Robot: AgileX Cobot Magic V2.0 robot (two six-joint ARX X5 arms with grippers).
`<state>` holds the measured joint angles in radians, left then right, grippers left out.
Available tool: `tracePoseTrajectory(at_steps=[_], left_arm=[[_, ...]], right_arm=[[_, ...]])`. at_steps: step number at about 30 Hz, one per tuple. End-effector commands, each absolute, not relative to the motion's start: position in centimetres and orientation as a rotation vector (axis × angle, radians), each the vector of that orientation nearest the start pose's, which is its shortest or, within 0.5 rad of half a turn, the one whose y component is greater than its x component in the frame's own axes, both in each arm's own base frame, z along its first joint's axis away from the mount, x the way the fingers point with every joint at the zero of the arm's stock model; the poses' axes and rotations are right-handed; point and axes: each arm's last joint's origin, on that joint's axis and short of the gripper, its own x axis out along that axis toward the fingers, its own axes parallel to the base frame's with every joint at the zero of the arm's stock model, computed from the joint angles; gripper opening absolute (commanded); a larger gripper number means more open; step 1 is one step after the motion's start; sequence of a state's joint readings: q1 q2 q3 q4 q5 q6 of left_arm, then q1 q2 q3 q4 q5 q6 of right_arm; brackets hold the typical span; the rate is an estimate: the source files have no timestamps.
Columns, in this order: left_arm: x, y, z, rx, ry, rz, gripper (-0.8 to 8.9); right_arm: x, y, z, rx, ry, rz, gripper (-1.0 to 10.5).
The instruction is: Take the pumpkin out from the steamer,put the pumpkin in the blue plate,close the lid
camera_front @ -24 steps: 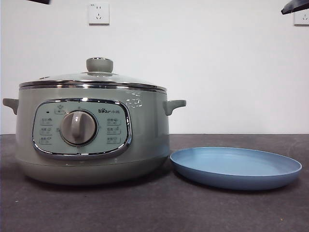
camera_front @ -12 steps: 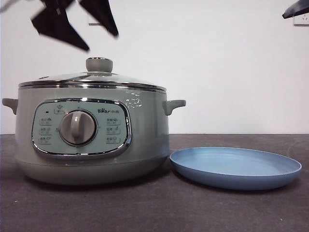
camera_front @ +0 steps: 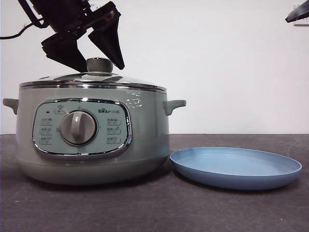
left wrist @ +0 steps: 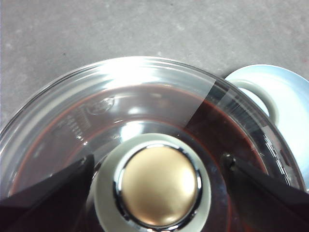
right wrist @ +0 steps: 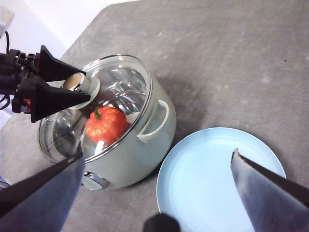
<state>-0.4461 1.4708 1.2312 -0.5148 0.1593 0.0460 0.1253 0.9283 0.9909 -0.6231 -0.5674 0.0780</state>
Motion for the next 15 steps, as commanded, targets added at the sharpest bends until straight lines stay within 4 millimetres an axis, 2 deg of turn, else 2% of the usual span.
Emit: tracePoseTrajectory(at_steps=[1, 5, 11, 15], left_arm=[[28.3, -14.2, 30.0, 0.168, 0.744, -0.598, 3.36], [28.2, -14.3, 29.9, 0.200, 0.743, -0.616, -0.26], [28.1, -14.3, 30.2, 0.199, 0.725, -0.617, -0.08], [27.9, -14.2, 31.6, 0.194, 0.684, -0.617, -0.08]], right_arm=[[17.8, 3.9, 34.2, 0.187, 0.577, 0.658, 5.0], [17.7, 3.9, 34.2, 0.187, 0.578, 0.658, 5.0], [17.8, 3.8, 34.2, 0.189, 0.580, 0.656, 5.0], [17.9, 3.9, 34.3, 0.186, 0.565, 0.658, 5.0]])
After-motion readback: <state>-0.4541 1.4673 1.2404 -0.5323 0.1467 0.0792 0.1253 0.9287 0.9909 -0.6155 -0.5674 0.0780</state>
